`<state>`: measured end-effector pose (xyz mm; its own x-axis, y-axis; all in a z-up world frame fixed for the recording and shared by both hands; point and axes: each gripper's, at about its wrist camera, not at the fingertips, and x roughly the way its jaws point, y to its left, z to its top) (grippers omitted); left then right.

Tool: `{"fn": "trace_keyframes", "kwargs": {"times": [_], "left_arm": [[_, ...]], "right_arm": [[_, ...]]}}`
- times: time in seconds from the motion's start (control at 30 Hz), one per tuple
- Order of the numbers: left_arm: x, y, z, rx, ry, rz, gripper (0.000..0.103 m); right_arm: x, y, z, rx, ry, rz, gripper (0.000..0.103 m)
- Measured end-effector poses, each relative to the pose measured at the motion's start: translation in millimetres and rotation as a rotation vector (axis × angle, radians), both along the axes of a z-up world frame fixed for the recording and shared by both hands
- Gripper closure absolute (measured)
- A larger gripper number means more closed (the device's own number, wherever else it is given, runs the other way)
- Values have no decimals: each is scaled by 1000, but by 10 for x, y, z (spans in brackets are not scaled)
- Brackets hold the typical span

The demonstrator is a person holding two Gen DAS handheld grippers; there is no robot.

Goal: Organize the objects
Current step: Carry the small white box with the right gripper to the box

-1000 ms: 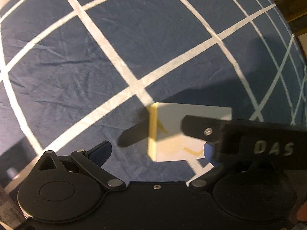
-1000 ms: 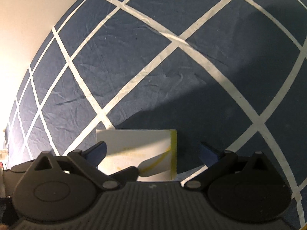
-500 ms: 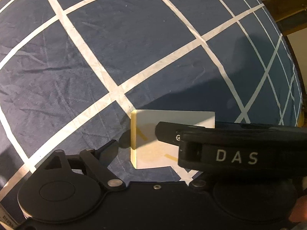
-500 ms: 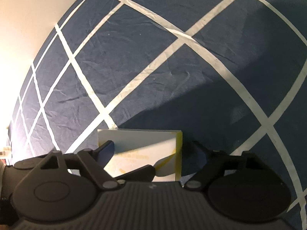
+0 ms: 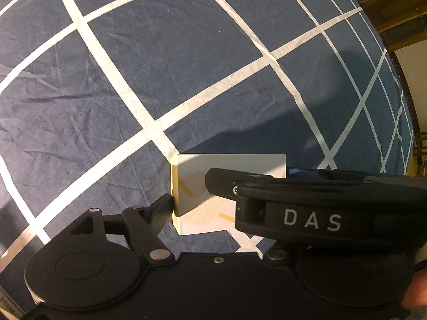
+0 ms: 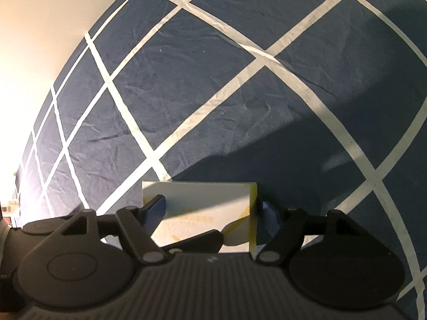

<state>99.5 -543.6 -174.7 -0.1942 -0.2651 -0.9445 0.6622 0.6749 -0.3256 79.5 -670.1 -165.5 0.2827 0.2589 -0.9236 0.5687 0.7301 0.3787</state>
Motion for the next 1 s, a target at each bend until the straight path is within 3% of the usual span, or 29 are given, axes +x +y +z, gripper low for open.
{"fn": "trace_keyframes", "kwargs": {"times": [0.43, 1.0], "left_arm": [[-84, 166, 321, -4, -66, 56, 31], [-372, 909, 997, -39, -180, 216, 31]], "right_arm": [[-28, 81, 264, 3, -65, 58, 29], [-208, 767, 965, -23, -181, 214, 30]]}}
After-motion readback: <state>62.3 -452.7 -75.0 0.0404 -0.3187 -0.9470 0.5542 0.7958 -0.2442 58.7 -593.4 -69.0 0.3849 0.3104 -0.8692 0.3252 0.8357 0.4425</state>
